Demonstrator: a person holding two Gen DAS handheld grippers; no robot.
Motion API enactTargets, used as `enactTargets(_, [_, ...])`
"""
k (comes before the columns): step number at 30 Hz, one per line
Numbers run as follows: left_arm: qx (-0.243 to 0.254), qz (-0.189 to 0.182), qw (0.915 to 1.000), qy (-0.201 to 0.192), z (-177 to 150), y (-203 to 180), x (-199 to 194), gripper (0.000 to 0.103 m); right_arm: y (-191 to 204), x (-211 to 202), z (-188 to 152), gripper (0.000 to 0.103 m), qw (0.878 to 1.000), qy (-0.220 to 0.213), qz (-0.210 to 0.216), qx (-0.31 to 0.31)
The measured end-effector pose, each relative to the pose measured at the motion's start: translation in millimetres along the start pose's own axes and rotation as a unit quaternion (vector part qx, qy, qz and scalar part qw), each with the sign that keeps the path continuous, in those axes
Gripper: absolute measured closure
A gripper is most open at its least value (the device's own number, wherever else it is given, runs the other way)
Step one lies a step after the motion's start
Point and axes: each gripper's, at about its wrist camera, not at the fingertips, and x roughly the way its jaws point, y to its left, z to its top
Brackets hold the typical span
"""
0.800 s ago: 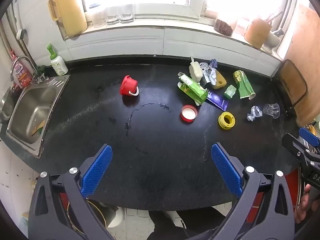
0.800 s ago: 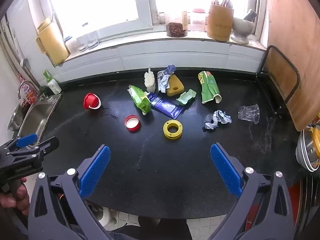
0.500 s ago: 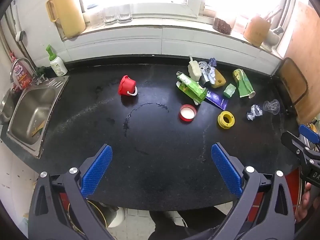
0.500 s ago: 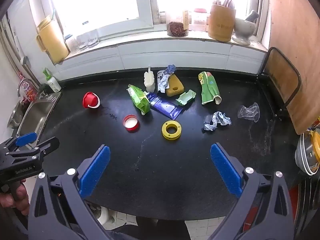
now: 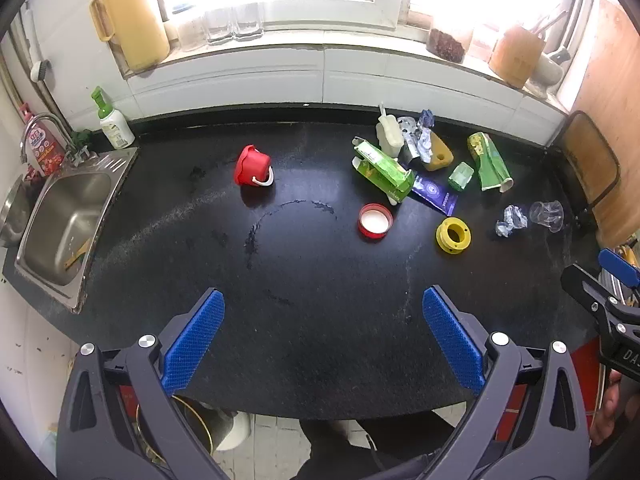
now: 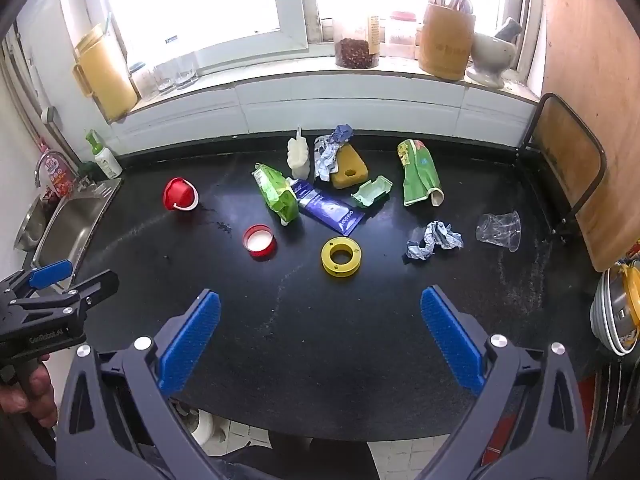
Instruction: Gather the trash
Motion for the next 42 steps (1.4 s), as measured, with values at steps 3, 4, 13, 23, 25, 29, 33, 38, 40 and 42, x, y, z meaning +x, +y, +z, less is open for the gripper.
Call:
enactTargets(3, [0.001,0.001,1.0000,0.001,-0.3,-0.8,0.9,0.006,0.0,-0.1,0.6,0.006,1.000,0.000,0.000,0.000])
enactTargets(4, [0.002,0.001,1.0000,0.002,0.6,-1.4,0.4,0.006,-0.4,0.0,0.5,0.006,1.000,0.001,0.001,0.001])
enactTargets(13, [0.003,0.003,1.0000,0.003,-2.6,-2.0,-1.4,0.006,-2.4,0.3,-0.1,0.006,1.000,0.000,0.002,0.002])
enactTargets(23, [0.004,0.001,1.0000,0.005,0.1,-3.8,-1.6,0.006,-2.5,-0.4,-1.7,0.006,1.000,-0.001,0.003,0.002])
enactTargets(25, [0.004,0.001,1.0000,0.006,-0.2,-3.6,-2.1,0.006,-3.2,-0.8,-2.0,0.006,1.000,-0.001,0.004,0.002])
enactTargets(29, [0.004,0.002,1.0000,0.005,-1.7,-5.1,1.0,0.006,-5.6,-1.5,-3.6,0.006,1.000,-0.002,0.006,0.003])
enactTargets(33, [0.004,0.001,1.0000,0.004,-2.8,-5.9,1.4,0.006,-5.5,-2.0,-3.8,0.006,1.000,-0.002,0.006,0.003])
enactTargets(38, [0.004,0.002,1.0000,0.007,-6.7,-7.8,3.5,0.006,-6.7,1.2,-5.9,0.006,1.000,0.003,0.010,0.001])
enactTargets(40, [0.004,0.002,1.0000,0.008,-8.6,-7.9,4.4,0.006,-6.7,2.4,-5.4,0.006,1.000,0.005,0.010,0.000])
enactTargets(42, [0.005,0.002,0.9999,0.010,-10.7,-8.1,5.2,0.006,-7.3,2.7,-4.3,0.006,1.000,0.005,0.011,0.000])
